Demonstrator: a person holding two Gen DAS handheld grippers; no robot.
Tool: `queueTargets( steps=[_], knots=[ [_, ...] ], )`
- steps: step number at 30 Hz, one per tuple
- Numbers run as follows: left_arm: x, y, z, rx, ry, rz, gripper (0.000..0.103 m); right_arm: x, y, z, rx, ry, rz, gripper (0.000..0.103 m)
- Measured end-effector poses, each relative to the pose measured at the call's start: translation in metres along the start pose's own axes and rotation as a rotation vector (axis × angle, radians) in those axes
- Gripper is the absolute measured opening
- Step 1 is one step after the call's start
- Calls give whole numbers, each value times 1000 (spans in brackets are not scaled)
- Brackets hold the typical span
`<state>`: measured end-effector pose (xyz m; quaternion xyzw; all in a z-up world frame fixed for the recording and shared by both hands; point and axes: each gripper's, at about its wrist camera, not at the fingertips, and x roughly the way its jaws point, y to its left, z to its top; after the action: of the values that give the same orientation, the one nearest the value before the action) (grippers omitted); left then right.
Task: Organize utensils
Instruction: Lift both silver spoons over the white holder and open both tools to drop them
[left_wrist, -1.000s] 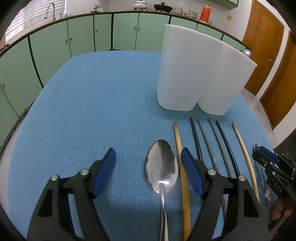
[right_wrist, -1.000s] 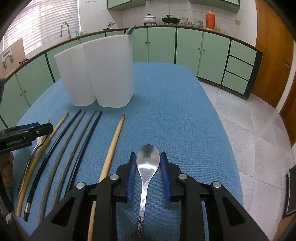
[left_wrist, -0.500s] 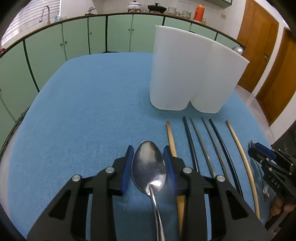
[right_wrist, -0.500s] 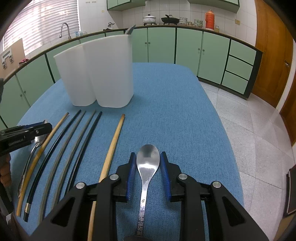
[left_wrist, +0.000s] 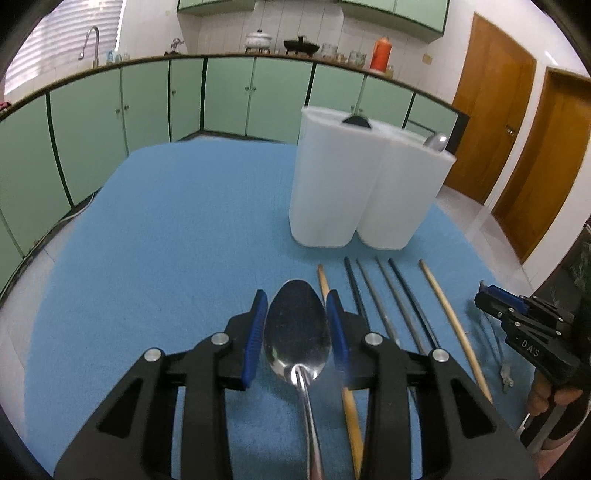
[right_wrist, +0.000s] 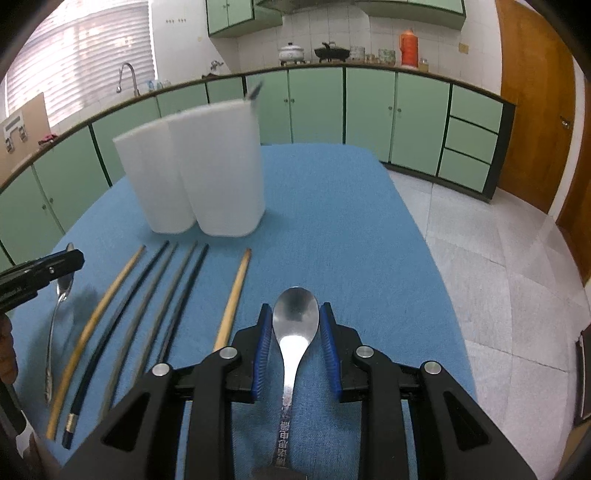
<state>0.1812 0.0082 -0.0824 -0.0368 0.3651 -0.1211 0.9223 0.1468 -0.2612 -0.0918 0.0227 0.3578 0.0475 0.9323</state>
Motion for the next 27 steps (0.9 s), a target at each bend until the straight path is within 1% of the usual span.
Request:
queueTargets(
  steps=[3,10,21,27],
  knots=[
    [-7,-3,2,5,-27,-3,32,-10,1,4,-1,-30,10,26],
    [-15,0,2,-1,-61,-15,32,-20,6,8,-8,-59,12,26],
    [-47,5,10,-13,-170,-31,31,-47,15,21,-19,-138,28,26],
    [-57,7,13,-15,-206,-35,31,-58,18,28,-20,-173,36,26]
  ],
)
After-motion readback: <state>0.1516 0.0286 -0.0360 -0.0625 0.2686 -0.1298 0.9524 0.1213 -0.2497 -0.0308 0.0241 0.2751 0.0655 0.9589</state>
